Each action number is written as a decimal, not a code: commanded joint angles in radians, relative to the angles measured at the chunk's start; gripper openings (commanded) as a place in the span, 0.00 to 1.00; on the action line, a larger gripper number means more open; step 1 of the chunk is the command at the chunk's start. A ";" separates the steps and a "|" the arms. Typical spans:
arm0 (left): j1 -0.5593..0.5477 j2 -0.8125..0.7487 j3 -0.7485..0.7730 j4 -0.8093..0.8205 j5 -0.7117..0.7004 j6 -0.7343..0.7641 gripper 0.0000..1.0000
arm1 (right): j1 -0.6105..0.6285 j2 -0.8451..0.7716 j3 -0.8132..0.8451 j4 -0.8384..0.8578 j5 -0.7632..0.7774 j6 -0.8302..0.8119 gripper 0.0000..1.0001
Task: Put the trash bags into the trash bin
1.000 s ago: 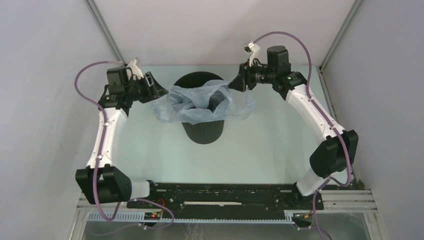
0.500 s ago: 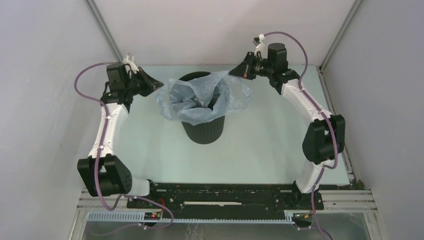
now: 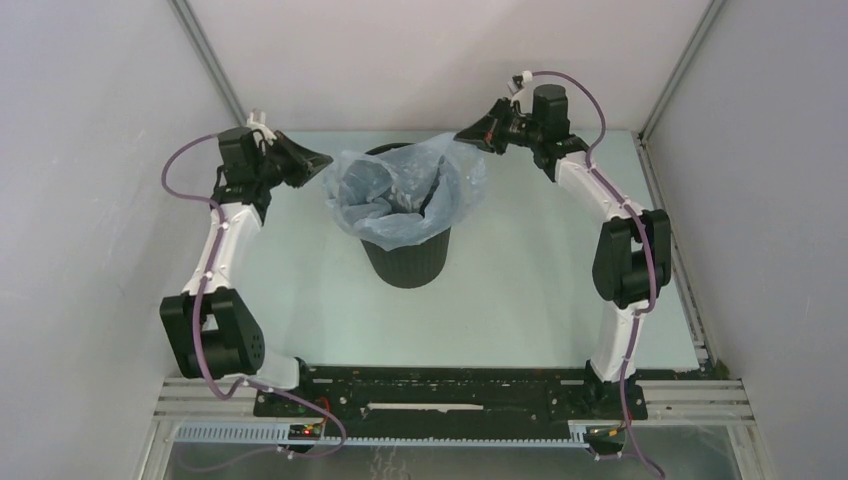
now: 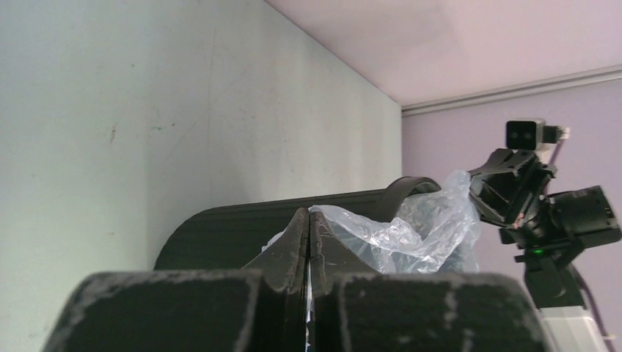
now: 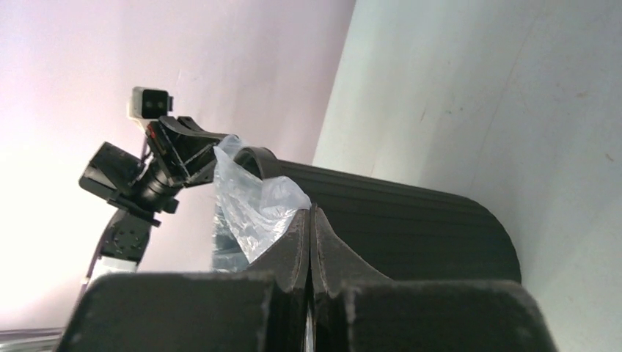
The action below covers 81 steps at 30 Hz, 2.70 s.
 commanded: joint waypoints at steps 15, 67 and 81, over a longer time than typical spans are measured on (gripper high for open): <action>0.022 0.136 0.069 -0.031 0.024 -0.149 0.06 | -0.033 0.104 0.054 0.048 0.058 0.171 0.00; -0.049 -0.070 -0.315 -0.194 0.030 -0.022 0.33 | 0.052 -0.249 -0.573 0.003 0.049 0.126 0.40; -0.073 0.009 -0.369 -0.086 0.059 -0.051 0.23 | 0.080 -0.150 -0.574 0.060 0.087 0.110 0.27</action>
